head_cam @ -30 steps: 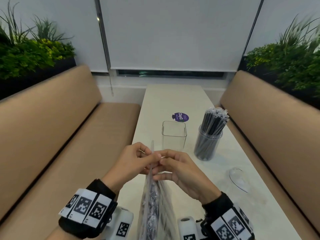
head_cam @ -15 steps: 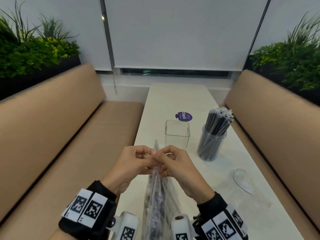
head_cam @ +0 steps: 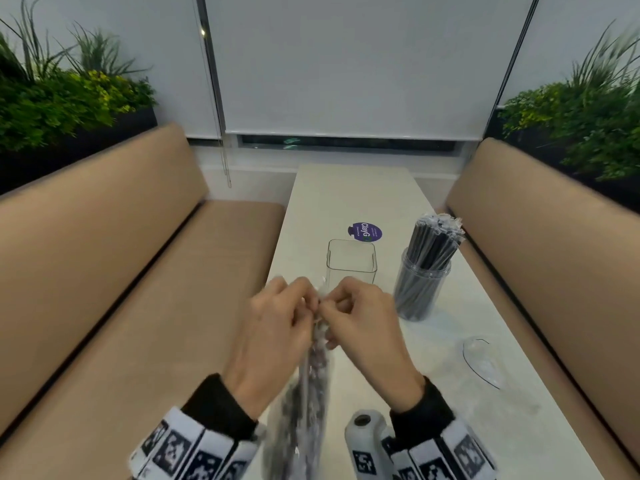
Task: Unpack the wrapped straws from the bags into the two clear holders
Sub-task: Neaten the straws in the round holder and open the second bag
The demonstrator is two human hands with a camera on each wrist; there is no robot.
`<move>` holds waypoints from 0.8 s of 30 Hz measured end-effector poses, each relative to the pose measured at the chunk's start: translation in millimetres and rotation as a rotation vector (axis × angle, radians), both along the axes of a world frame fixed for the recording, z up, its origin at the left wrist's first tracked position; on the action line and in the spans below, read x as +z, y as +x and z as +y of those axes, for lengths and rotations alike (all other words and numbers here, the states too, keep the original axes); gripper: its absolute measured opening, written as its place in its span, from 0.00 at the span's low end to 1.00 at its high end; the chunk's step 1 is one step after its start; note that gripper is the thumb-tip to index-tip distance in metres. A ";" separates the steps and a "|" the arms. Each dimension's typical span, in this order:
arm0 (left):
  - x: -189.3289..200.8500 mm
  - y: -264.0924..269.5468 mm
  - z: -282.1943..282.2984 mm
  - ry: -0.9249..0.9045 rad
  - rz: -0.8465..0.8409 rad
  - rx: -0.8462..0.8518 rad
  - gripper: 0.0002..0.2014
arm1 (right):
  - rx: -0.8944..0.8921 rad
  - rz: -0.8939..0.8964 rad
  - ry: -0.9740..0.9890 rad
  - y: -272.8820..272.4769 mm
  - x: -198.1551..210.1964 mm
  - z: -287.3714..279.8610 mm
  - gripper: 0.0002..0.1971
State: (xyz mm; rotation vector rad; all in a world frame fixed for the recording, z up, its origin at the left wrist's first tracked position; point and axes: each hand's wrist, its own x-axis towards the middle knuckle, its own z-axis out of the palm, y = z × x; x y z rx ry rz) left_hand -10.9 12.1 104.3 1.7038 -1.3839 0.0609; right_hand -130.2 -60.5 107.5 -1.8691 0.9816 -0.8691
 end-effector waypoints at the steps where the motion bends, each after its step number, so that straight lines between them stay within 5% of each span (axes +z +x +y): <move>1: 1.8 3.8 1.9 -0.011 -0.132 0.019 0.09 | -0.038 0.031 -0.065 -2.9 2.0 -0.6 0.05; 4: 2.1 17.0 0.6 0.135 -0.157 0.069 0.09 | -0.047 0.014 -0.055 -5.5 7.8 -0.5 0.05; 9: 2.1 9.3 -2.2 0.430 -0.025 -0.041 0.23 | -0.085 0.064 -0.039 5.7 3.5 -5.4 0.07; 12: 1.4 3.4 -3.9 0.336 0.097 -0.095 0.30 | 0.055 0.193 0.025 11.8 -5.0 -5.0 0.11; 16: 9.6 34.3 18.2 0.186 -0.192 -0.142 0.25 | 0.021 0.218 0.089 -34.5 3.2 -33.5 0.08; 20: 13.5 72.9 37.2 0.522 -0.412 0.078 0.28 | 0.095 0.266 0.214 -77.2 11.6 -48.1 0.08; 22: 11.1 65.6 31.5 0.591 -0.195 -0.014 0.36 | 0.176 0.265 0.265 -66.7 6.4 -38.5 0.08; 24: 11.0 56.8 25.7 0.534 0.232 -0.134 0.41 | 0.194 0.251 0.268 -59.7 0.9 -32.9 0.10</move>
